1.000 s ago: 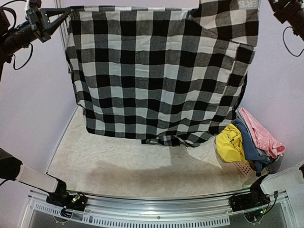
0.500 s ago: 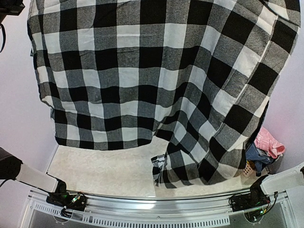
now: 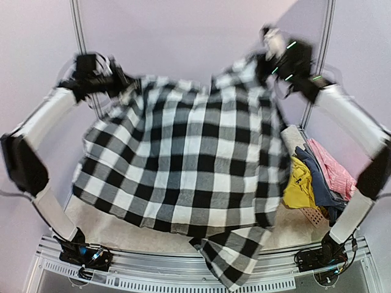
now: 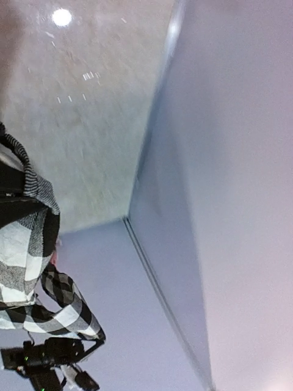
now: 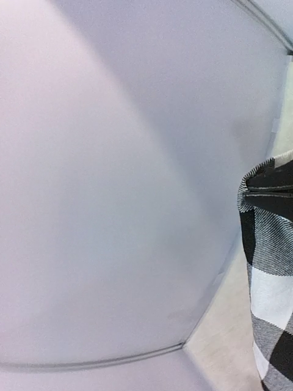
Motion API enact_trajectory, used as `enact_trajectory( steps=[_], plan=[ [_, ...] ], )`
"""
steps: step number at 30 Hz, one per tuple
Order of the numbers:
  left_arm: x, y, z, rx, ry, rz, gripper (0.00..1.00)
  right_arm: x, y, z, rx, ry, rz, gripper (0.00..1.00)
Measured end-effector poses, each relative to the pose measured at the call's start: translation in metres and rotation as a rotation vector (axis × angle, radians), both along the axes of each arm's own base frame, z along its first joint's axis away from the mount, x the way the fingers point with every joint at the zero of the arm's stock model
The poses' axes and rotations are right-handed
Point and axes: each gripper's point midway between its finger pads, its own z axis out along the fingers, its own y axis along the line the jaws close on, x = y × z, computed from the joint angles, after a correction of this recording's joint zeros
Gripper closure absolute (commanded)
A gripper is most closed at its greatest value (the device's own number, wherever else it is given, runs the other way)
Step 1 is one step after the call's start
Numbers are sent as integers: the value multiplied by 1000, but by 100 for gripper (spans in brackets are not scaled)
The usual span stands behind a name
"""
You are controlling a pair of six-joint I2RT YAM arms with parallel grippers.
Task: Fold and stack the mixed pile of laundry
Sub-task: Flatten out the crumpled shirt at the center of the board, then move the flattened shirt to the center of the board.
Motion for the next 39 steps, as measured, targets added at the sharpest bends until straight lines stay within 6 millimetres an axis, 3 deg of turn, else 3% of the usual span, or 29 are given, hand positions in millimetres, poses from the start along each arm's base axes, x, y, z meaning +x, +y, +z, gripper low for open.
enact_trajectory(
  steps=[1,3,4,5,6,8,11,13,15,19,22,25,28,32,37,39],
  plan=[
    [20,2,-48,37,89,20,91,29,11,-53,-51,85,-25,87],
    [52,8,-140,110,245,49,65,71,23,-143,-126,224,-69,35],
    [65,11,-180,140,311,62,59,92,28,-188,-164,290,-92,14],
    [74,13,-211,167,353,67,51,111,32,-222,-189,338,-113,3],
    [84,17,-249,189,418,78,47,129,37,-249,-208,374,-132,1],
    [96,23,-308,240,504,84,39,163,44,-278,-221,404,-166,1],
    [98,30,-360,287,588,91,15,190,47,-287,-202,393,-201,1],
    [95,34,-366,312,605,92,10,190,42,-292,-202,407,-217,1],
    [96,37,-349,334,570,102,9,183,37,-295,-199,420,-224,1],
    [94,45,-293,387,456,127,10,157,25,-305,-205,488,-222,4],
    [80,54,-251,447,375,154,13,128,21,-306,-171,552,-183,10],
    [56,62,-235,506,353,164,17,93,19,-302,-115,624,-119,15],
    [26,59,-246,566,392,123,21,51,24,-292,-39,700,-40,21],
    [-14,39,-287,643,487,14,23,9,36,-287,8,776,43,36],
    [-55,18,-332,680,591,-97,25,-31,54,-328,-18,947,98,53],
    [-61,16,-340,682,613,-112,26,-41,57,-351,-40,1031,92,57]
  ],
)
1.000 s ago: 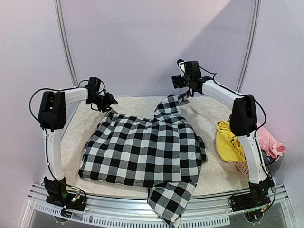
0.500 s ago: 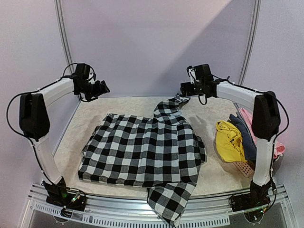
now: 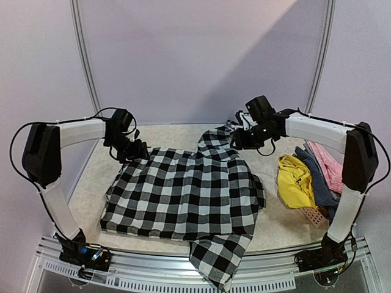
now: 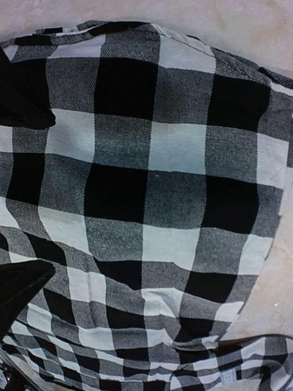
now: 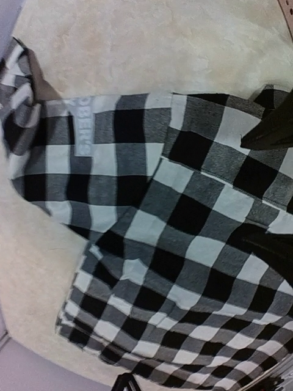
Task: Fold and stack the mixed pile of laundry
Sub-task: Move the flattened shirt to the center of the board.
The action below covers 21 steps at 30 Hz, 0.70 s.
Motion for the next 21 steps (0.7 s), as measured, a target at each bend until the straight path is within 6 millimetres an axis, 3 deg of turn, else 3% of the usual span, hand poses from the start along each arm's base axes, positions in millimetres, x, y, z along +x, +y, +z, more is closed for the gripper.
enact_trajectory(
  steps=[6,7,10,13,21],
  plan=[
    [2,-4,-22,-9,43,3,26,-5,-1,-58,-97,182,-15,59],
    [3,-5,-41,-6,80,8,26,-2,-1,-76,-134,233,-17,59],
    [5,-6,-52,-2,110,8,26,-2,-2,-85,-165,272,-20,59],
    [15,-9,-62,-1,121,9,27,11,1,-98,-191,283,-32,59],
    [41,-9,-64,-17,113,25,29,23,-13,-138,-256,365,-66,60]
  ],
)
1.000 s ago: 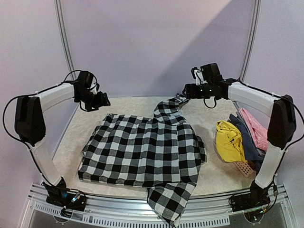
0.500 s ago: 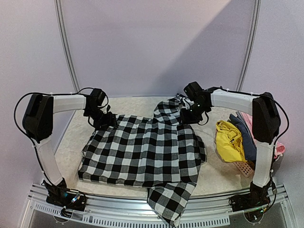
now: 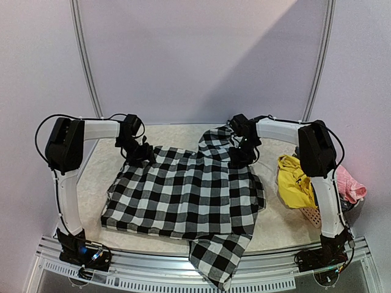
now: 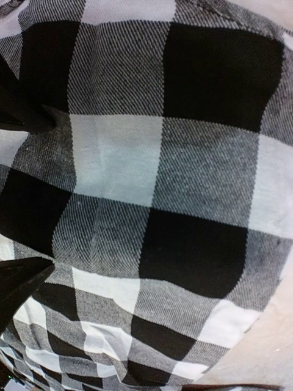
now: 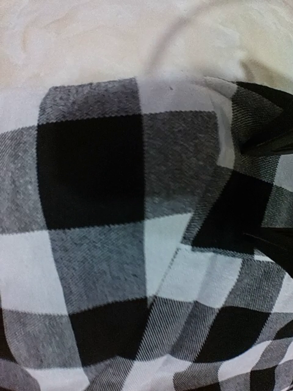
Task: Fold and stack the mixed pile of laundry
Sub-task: Move the flattened shirt to the center of the board, then adjust the flattened shirt at the center of the board.
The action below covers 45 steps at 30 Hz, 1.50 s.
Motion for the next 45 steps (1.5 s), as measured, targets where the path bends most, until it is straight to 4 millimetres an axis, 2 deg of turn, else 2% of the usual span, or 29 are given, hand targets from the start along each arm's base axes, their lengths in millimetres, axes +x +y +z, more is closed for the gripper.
enact_trajectory(
  steps=[4,12,20,27,31,36,40,42,45],
  plan=[
    [12,5,0,-5,-1,15,30,17,-6,-3,-2,-1,-23,60],
    [27,9,1,-40,13,50,32,66,-18,-4,12,-36,-80,60],
    [45,4,2,-127,28,117,34,113,-35,-3,56,-101,-147,62],
    [70,-2,4,-226,16,185,34,157,-52,1,176,-185,-266,62],
    [78,-3,6,-242,4,199,33,183,-63,8,244,-257,-321,58],
    [80,0,8,-224,-9,206,29,205,-63,29,310,-353,-328,46],
    [73,8,18,-194,-27,218,27,208,-55,54,359,-397,-298,34],
    [66,13,31,-177,-44,219,25,202,-51,76,374,-417,-268,29],
    [57,19,59,-157,-99,208,24,190,-45,121,396,-466,-217,26]
  ],
)
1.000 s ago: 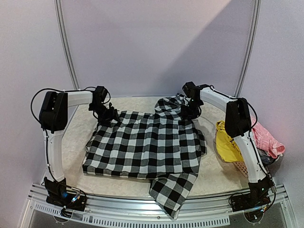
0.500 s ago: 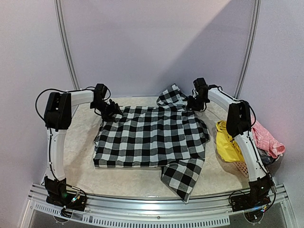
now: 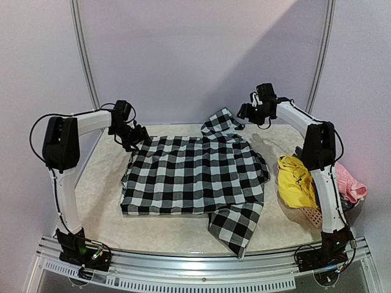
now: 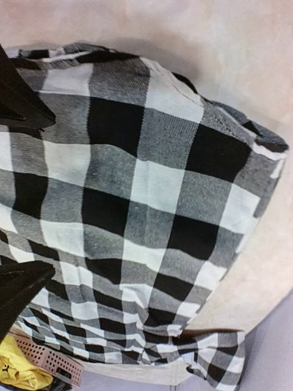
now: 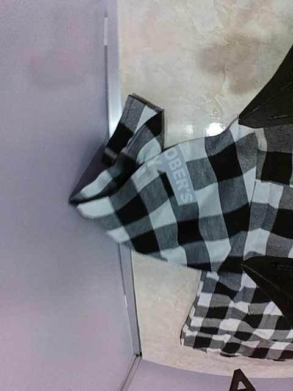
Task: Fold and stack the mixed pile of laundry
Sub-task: Adjust the flattened shirt at the center of the board.
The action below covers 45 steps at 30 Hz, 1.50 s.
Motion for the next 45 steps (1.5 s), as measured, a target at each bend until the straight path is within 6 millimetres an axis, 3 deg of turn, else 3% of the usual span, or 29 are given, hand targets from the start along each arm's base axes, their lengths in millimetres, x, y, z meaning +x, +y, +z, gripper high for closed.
enact_trajectory(
  steps=[4,7,9,12,17,24,28,32,40,45],
  plan=[
    [-18,6,45,39,-89,-15,23,-35,6,76,-10,-104,58,24],
    [-42,8,70,73,-145,-32,22,-75,10,124,-20,-172,98,22],
    [-69,4,78,96,-157,-57,22,-103,16,145,-29,-204,123,22],
    [-108,-6,81,121,-168,-105,21,-156,29,156,-46,-212,173,22],
    [-168,-12,76,162,-170,-184,21,-242,59,135,-90,-163,278,21],
    [-215,-12,74,171,-191,-259,22,-368,81,93,-125,-80,404,21],
    [-235,-16,75,153,-201,-300,22,-424,86,83,-109,-63,448,21],
    [-251,-23,77,124,-207,-344,22,-458,89,64,-98,11,458,20],
    [-277,-30,69,87,-183,-426,24,-501,79,22,-178,136,381,20],
    [-296,-34,67,70,-189,-476,24,-518,75,-9,-225,197,345,20]
  ],
)
